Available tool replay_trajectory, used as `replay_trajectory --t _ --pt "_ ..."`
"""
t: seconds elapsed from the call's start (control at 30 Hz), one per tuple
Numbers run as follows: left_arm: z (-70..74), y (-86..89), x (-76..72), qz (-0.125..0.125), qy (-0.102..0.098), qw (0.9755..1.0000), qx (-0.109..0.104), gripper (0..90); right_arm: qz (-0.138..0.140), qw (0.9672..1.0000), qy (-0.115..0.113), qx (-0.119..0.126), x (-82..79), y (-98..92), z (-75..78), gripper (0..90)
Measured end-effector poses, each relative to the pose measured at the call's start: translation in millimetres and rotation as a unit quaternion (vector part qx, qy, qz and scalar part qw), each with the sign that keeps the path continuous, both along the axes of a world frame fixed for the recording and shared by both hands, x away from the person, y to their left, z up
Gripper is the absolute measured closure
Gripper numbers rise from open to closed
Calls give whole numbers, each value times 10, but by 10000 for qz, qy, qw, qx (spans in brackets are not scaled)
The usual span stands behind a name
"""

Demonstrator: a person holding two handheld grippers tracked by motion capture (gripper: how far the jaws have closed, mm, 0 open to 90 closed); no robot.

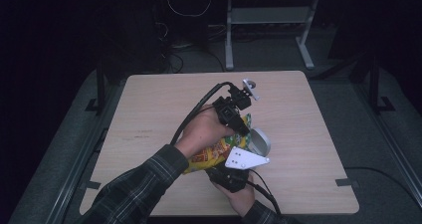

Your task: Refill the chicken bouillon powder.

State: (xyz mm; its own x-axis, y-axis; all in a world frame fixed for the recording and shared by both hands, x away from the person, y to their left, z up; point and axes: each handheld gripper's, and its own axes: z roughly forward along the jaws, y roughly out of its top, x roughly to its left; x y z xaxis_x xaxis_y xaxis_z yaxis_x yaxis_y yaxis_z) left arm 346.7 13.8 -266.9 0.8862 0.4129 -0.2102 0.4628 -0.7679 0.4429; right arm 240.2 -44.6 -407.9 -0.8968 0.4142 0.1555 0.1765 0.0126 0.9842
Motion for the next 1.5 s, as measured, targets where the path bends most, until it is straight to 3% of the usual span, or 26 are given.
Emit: replay_trajectory --t 0.33,0.43,0.63,0.9,1.17,1.27,1.5 --pt "21 226 -72 -5 -7 9987 -508 899 51 9998 8 -211 -30 40 -18 900" --pt "45 296 -96 -55 -47 9978 -658 899 69 9995 -69 -296 -40 47 -11 900" --pt "89 436 -107 -91 -116 9954 -943 899 92 9991 36 -406 -33 45 2 900" --pt "160 667 -181 -115 -241 9882 -1507 899 69 9982 67 -592 -28 22 49 900" --pt "199 962 -224 -54 -366 9797 -1971 900 32 9975 210 -670 13 -35 81 900" --pt "207 1088 -231 -9 -410 9753 -2171 900 -2 9975 272 -659 28 -64 100 900" --pt "193 1308 -281 3 -546 9689 -2415 900 -85 9971 263 -705 62 -141 153 900"
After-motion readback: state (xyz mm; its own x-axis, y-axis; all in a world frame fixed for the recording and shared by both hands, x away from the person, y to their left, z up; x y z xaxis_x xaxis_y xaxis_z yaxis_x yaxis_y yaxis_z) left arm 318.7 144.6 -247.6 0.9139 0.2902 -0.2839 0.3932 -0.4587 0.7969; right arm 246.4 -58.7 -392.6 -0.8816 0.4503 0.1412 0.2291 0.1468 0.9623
